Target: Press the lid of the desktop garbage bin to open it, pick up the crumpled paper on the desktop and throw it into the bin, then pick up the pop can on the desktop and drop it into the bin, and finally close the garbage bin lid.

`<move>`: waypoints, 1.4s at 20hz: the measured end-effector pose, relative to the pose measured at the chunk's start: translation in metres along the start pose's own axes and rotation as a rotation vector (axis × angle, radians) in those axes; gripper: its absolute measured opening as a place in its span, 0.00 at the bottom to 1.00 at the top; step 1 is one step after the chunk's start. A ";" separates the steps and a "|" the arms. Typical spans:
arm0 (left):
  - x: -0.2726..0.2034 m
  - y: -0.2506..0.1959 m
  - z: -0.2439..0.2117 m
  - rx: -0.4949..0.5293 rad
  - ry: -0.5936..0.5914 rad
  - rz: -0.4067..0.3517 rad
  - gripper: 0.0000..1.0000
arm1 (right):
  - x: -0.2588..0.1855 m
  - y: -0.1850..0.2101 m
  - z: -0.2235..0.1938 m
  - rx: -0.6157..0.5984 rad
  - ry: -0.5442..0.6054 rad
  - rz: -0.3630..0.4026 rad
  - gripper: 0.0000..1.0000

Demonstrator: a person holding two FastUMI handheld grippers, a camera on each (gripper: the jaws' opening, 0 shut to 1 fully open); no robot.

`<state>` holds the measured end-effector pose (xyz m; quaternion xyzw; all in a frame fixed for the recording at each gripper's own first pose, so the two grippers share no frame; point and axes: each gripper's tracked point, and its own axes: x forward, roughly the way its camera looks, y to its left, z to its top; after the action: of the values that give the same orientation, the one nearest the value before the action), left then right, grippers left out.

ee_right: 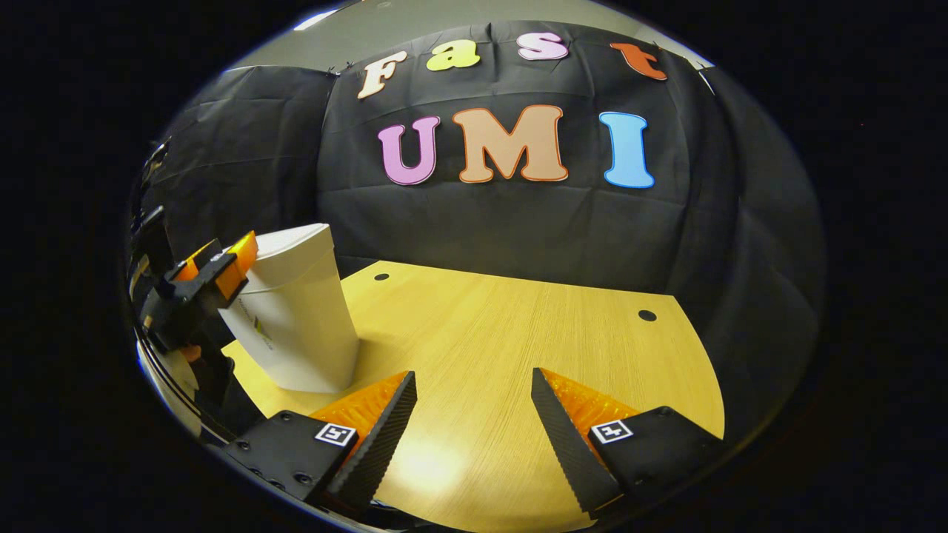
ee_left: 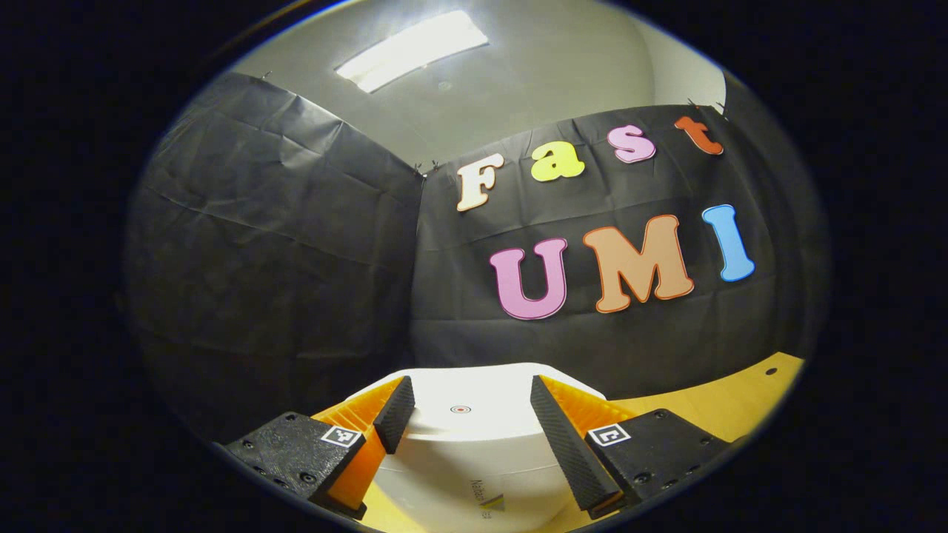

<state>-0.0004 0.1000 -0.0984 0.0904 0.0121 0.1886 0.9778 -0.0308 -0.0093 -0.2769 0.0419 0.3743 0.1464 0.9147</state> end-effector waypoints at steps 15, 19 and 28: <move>0.000 -0.003 -0.004 -0.002 -0.065 -0.008 0.95 | 0.001 -0.002 -0.013 0.016 0.025 -0.018 0.99; 0.004 -0.008 0.004 -0.021 -0.056 -0.041 0.94 | 0.003 0.002 -0.005 0.018 0.008 -0.013 0.99; 0.001 -0.088 0.060 -0.176 -0.045 -0.314 0.98 | -0.005 0.009 0.035 0.020 -0.107 -0.029 0.99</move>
<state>0.0361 0.0092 -0.0552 0.0057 -0.0125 0.0317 0.9994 -0.0118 -0.0014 -0.2463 0.0534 0.3269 0.1271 0.9350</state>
